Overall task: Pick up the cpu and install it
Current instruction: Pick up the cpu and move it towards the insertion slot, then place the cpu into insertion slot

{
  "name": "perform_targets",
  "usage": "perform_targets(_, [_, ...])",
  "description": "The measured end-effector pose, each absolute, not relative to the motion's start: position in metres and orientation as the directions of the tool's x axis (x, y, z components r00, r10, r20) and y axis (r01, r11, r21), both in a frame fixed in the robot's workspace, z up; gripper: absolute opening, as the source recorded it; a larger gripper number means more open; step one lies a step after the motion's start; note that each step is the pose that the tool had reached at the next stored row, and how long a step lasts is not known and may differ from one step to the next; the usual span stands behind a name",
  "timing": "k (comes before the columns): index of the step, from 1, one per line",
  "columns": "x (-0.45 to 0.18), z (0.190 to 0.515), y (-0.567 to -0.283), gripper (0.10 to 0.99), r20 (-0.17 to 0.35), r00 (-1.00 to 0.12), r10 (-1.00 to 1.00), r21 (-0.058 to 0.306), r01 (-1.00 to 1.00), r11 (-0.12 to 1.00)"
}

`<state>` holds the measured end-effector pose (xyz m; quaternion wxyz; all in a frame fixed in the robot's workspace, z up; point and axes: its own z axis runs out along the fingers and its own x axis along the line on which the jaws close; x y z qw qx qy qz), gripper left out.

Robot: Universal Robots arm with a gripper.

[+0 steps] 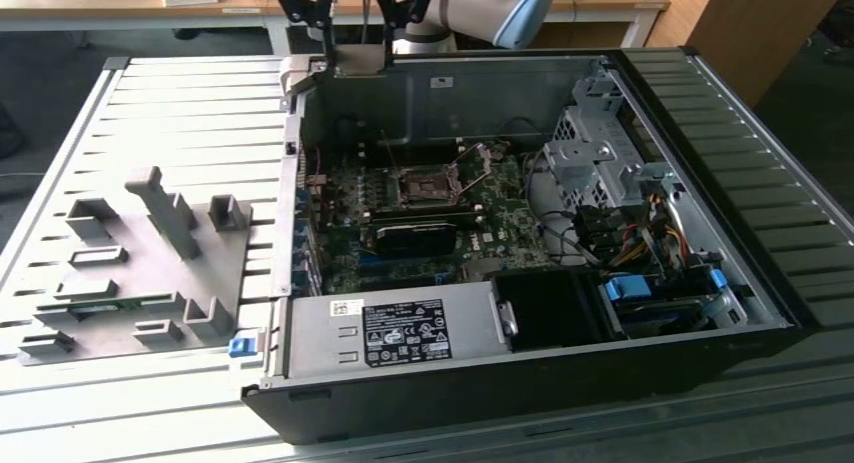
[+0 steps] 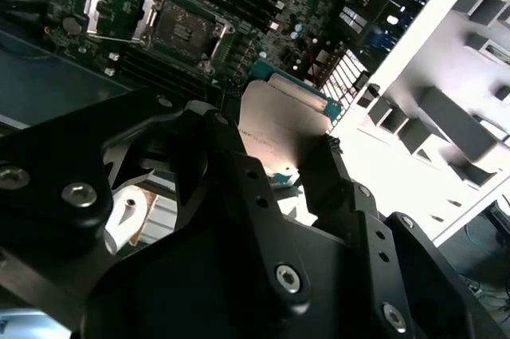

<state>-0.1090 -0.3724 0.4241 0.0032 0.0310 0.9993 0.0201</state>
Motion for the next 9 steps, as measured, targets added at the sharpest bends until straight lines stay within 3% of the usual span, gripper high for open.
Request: perform_targets(9, [-0.086, 0.424, -0.372, 0.545, -0.005, -0.998, 0.062, 0.04, 0.062, 0.997])
